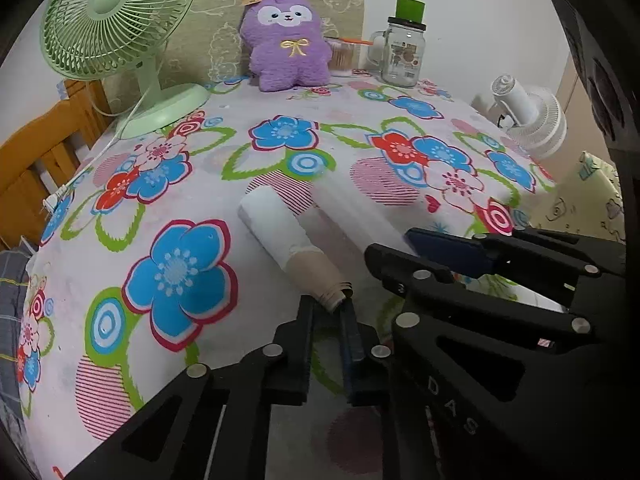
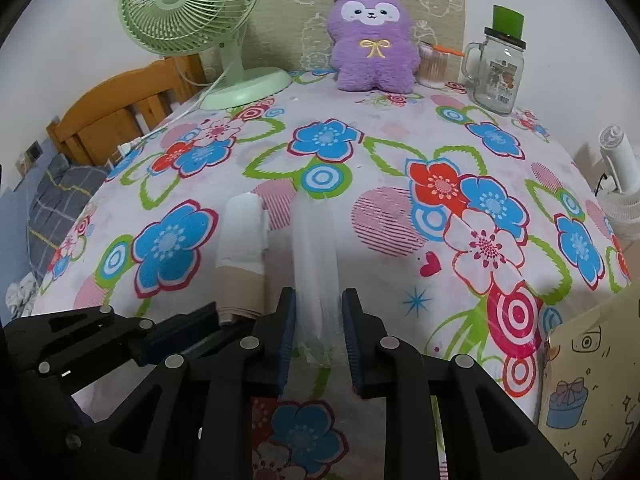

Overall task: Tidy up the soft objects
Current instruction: 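Grasp the clear bag of straws with the right tool while the left tool approaches the white roll, then grasp the white-and-tan roll with the left tool while the right tool holds the straw bag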

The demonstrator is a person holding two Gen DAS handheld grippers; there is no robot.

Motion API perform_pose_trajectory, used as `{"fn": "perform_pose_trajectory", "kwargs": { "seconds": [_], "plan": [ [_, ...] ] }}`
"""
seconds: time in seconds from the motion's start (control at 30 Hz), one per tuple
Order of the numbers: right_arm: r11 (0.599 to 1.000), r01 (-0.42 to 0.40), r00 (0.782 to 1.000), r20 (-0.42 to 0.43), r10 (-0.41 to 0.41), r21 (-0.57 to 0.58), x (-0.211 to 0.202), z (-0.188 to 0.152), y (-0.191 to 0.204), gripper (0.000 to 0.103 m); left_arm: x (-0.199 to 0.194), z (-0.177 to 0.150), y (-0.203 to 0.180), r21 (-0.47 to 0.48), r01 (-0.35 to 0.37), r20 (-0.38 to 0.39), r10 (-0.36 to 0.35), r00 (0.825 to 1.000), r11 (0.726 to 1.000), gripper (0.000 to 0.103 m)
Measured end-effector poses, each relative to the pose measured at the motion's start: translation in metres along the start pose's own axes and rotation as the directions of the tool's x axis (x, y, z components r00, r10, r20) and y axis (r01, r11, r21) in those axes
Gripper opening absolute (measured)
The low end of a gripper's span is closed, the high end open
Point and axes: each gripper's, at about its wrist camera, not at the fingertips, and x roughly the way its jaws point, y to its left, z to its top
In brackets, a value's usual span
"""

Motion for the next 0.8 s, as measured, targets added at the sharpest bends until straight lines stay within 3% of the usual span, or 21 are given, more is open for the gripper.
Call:
{"fn": "perform_pose_trajectory", "kwargs": {
  "seconds": [0.43, 0.8],
  "plan": [
    [1.0, -0.02, 1.0, 0.007, 0.02, 0.002, -0.017, -0.014, 0.001, 0.017, -0.016, -0.012, -0.013, 0.0, 0.009, 0.015, -0.009, 1.0, 1.0, 0.004],
    [0.998, -0.047, 0.999, -0.004, 0.048, 0.028, -0.031, -0.031, -0.005, 0.016, -0.03, -0.026, -0.021, -0.006, 0.003, 0.022, -0.003, 1.0, 1.0, 0.003]
  ]
}}
